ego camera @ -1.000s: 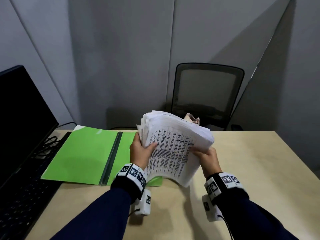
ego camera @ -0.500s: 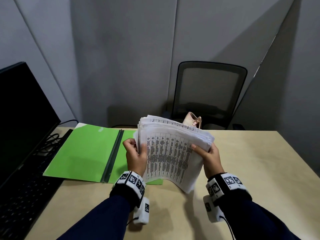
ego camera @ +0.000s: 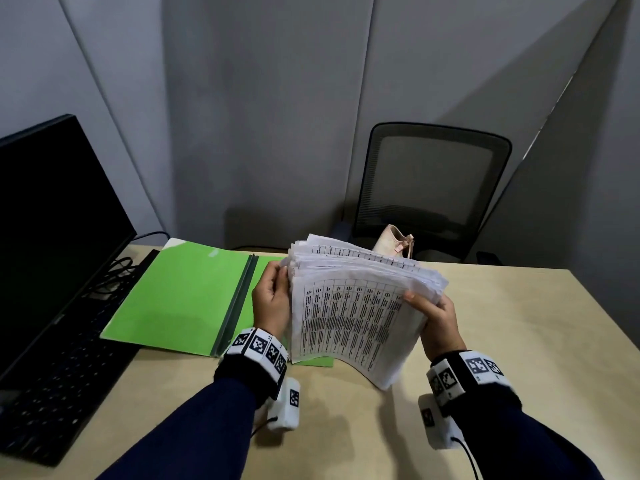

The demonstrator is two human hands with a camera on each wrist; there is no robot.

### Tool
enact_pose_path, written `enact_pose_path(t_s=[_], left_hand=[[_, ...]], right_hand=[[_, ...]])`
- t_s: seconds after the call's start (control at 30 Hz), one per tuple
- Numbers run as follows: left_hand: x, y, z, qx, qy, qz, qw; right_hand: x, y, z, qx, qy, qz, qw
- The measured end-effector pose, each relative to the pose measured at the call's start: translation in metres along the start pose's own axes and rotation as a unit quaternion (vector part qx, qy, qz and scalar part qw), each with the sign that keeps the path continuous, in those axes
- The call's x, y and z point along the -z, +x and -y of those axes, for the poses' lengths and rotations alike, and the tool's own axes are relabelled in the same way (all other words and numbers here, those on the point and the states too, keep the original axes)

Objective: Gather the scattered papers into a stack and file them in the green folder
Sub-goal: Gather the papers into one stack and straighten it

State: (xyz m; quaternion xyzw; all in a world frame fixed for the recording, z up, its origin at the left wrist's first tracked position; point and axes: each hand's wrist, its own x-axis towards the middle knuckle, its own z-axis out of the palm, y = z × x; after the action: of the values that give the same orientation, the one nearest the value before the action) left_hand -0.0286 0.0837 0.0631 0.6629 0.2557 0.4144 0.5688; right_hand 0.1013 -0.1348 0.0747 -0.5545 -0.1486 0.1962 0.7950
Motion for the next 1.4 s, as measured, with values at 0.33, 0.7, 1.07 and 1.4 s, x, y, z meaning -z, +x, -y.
enact_pose_path(t_s=[0.33, 0.7, 1.07, 1.4], left_hand=[[0.002, 0.005, -0.026, 0.108, -0.21, 0.09, 0.968], [0.005, -0.003, -0.011, 0.009, -0.149, 0.141, 0.979], [0.005, -0.012, 0.004, 0.119, -0.128, 0.164, 0.971], [0.003, -0.012, -0.002, 0.104, -0.099, 0.143, 0.979]], right_hand=[[-0.006, -0.002, 0.002, 0.011, -0.002, 0.006, 1.0], [-0.017, 0.0, 0.025, 0.147, -0.191, -0.021, 0.97], [-0.104, 0.005, 0.076, 0.178, -0.778, 0.237, 0.554], [-0.147, 0.013, 0.038, 0.251, -0.776, 0.248, 0.523]])
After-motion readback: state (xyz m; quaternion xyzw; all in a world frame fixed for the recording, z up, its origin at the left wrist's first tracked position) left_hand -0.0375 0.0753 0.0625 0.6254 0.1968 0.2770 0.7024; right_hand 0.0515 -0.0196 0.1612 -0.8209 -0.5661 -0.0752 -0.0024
